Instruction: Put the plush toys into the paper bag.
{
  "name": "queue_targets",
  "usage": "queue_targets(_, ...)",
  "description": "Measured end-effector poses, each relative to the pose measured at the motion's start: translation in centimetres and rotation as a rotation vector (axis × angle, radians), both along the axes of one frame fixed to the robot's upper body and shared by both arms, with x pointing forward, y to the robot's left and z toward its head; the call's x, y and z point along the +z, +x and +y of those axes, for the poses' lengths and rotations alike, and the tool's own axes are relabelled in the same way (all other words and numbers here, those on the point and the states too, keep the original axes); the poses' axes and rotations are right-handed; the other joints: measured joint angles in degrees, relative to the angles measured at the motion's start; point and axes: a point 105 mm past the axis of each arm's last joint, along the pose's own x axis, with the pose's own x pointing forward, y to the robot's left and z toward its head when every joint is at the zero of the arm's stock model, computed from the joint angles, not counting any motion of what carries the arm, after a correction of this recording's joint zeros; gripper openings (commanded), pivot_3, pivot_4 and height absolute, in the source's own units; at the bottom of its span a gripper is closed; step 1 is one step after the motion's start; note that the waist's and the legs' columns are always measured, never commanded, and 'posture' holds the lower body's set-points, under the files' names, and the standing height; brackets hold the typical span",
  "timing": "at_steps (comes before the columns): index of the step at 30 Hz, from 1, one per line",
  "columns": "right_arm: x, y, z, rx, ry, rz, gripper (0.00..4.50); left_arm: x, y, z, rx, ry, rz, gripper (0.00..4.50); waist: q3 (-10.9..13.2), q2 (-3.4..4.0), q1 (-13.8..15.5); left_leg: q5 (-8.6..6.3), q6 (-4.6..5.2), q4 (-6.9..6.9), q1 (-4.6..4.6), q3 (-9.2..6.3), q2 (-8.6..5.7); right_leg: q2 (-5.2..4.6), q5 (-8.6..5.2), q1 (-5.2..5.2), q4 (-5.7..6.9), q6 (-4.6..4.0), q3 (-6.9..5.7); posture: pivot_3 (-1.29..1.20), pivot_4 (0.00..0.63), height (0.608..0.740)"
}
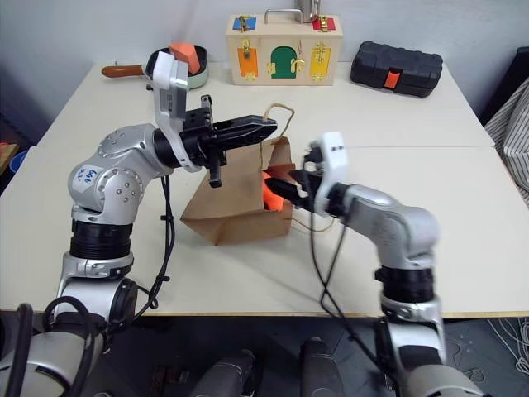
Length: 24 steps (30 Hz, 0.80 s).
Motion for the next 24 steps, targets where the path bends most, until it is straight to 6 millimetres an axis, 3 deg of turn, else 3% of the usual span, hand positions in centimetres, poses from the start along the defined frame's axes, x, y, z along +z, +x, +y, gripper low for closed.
queue_targets(4, -0.8, -2.5, -3.0, -0.062, -0.023, 0.05, 3.82, 0.0, 0.0, 0.0, 0.002, -0.001, -0.004, 0.0, 0.0, 0.0, 0.34, 0.0, 0.0, -0.01, 0.01, 0.1, 0.04, 0.01, 0.0, 0.03, -0.09, 0.0, 0.04, 0.0, 0.15, 0.74)
queue_targets(9, -5.5, -3.8, -6.4, -0.251, 0.114, 0.288, 3.82, 0.1, 0.0, 0.0, 0.003, -0.004, -0.009, 0.0, -0.01, -0.01, 0.66, 0.01, 0.01, 0.01, 0.02, 0.19, -0.01, -0.02, 0.0, 0.06, -0.07, 0.0, 0.12, 0.0, 0.15, 0.74)
queue_targets(13, -7.4, -3.8, -6.5, -0.301, 0.188, 0.377, 3.82, 0.1, 0.0, -0.1, -0.003, -0.007, -0.01, 0.0, -0.01, -0.01, 0.48, 0.01, 0.01, -0.01, 0.08, 0.23, 0.05, 0.02, 0.0, 0.05, -0.05, 0.0, 0.12, 0.0, 0.15, 0.74)
queue_targets(15, -8.4, -3.1, -5.6, -0.304, 0.29, 0.439, 3.82, 0.1, 0.0, -0.2, -0.009, -0.01, -0.01, 0.0, -0.02, 0.02, 0.43, 0.01, 0.01, -0.01, 0.1, 0.29, 0.05, 0.01, 0.0, 0.05, -0.01, 0.0, 0.14, 0.0, 0.15, 0.74)
queue_targets(18, -8.3, -1.7, -4.6, -0.301, 0.354, 0.453, 3.82, -0.1, 0.0, -0.4, -0.017, -0.012, -0.003, 0.0, -0.03, 0.06, 0.37, 0.01, 0.01, 0.01, 0.13, 0.33, 0.04, 0.01, 0.0, 0.05, 0.01, 0.0, 0.16, 0.0, 0.15, 0.74)
queue_targets(21, -8.3, -0.7, -3.8, -0.303, 0.354, 0.451, 3.22, -0.3, 0.3, -0.4, -0.011, -0.012, 0.009, 0.0, -0.04, 0.07, 0.39, 0.01, 0.01, 0.0, 0.14, 0.32, 0.05, 0.01, 0.0, 0.04, 0.03, 0.0, 0.14, 0.0, 0.15, 0.74)
queue_targets(24, -8.4, -0.4, -3.6, -0.31, 0.316, 0.432, 2.17, -0.2, 0.3, -0.4, -0.008, -0.011, 0.005, 0.0, -0.04, 0.08, 0.38, 0.01, 0.01, 0.0, 0.13, 0.32, 0.04, 0.0, 0.0, 0.04, 0.03, 0.0, 0.14, 0.0, 0.15, 0.74)
